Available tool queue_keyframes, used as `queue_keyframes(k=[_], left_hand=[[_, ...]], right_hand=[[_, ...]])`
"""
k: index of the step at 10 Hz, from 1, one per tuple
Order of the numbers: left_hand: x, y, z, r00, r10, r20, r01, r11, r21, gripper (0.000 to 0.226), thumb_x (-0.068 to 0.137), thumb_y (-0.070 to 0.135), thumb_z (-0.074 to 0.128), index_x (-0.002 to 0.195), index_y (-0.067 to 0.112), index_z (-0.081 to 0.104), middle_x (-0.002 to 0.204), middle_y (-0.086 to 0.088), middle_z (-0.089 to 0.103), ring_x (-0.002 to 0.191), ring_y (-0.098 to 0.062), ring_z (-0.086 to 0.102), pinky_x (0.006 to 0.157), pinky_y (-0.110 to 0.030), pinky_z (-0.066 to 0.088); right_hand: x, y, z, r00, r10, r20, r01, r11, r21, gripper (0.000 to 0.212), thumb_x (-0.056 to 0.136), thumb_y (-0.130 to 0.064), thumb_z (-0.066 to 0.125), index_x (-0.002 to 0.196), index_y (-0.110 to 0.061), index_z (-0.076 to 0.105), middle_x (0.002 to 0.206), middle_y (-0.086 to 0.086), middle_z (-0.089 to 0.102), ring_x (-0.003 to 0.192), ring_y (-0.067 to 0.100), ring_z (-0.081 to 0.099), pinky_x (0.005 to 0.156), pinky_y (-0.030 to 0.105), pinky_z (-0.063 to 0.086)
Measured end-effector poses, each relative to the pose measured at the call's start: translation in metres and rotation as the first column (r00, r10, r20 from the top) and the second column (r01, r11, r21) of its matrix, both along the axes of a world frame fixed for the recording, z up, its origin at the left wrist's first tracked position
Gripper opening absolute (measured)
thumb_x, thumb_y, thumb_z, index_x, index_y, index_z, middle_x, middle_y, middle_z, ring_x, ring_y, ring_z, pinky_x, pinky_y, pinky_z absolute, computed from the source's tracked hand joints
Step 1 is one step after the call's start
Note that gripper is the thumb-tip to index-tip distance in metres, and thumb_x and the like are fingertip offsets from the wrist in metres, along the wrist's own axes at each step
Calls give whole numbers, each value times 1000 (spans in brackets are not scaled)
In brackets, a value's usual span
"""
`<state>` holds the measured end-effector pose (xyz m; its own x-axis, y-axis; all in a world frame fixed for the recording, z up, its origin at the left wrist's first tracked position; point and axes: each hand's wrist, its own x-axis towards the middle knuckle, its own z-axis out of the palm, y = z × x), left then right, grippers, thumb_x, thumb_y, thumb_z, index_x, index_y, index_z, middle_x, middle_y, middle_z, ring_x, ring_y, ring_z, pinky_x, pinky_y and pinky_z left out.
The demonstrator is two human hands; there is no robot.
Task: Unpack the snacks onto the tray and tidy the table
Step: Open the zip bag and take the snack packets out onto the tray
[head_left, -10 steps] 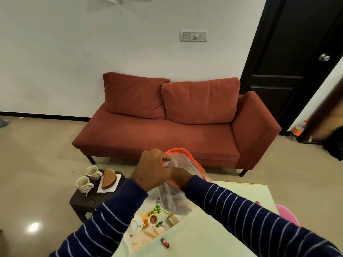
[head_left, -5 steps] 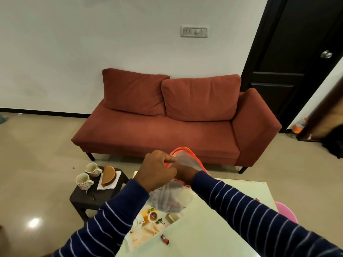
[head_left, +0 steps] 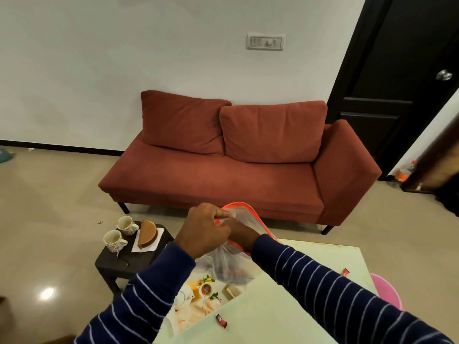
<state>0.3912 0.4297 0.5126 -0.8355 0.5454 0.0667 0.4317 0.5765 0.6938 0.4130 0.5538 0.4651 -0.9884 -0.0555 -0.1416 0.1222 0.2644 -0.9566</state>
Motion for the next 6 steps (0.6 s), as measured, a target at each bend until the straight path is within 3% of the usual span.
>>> queue_keyframes(k=[2,3,4,5,6], left_hand=[[-3,-4,0,999,1,39,-3,999,38,38,75,10,67,110,20,77,86,10,76,51,16,55,54,0,43],[-6,-3,-1,999,19,39,-21,999,38,37,74,12,68,109,19,77,72,17,69,49,14,55,51,-2,43],[-9,-4,-3,999,33,16,-33,999,-4,37,76,15,69,112,19,76,84,12,74,49,9,55,56,-3,43],[-13,-6,-6,999,39,-7,-40,997,-71,42,79,11,67,120,16,71,114,1,74,68,5,61,68,-7,48],[-16,-9,-6,998,56,1,-56,995,-87,44,79,9,67,122,15,70,117,-1,73,80,-3,67,73,-16,52]], right_hand=[[-2,16,-5,1000,-29,-5,29,999,26,48,84,10,53,131,10,50,131,39,49,70,2,66,75,20,53],[1,28,-3,990,97,-105,-47,917,397,34,85,-1,64,119,6,64,117,28,65,92,21,68,80,21,48],[1,28,4,979,161,-128,-67,838,541,25,86,-12,69,109,-3,71,108,15,72,100,23,67,80,20,46],[2,39,14,972,210,-101,-94,750,655,17,86,-13,71,101,-11,78,96,6,77,80,8,67,68,6,40],[8,49,28,954,232,-188,-44,733,679,16,85,-9,72,98,-13,80,93,2,78,75,4,66,67,7,43]])
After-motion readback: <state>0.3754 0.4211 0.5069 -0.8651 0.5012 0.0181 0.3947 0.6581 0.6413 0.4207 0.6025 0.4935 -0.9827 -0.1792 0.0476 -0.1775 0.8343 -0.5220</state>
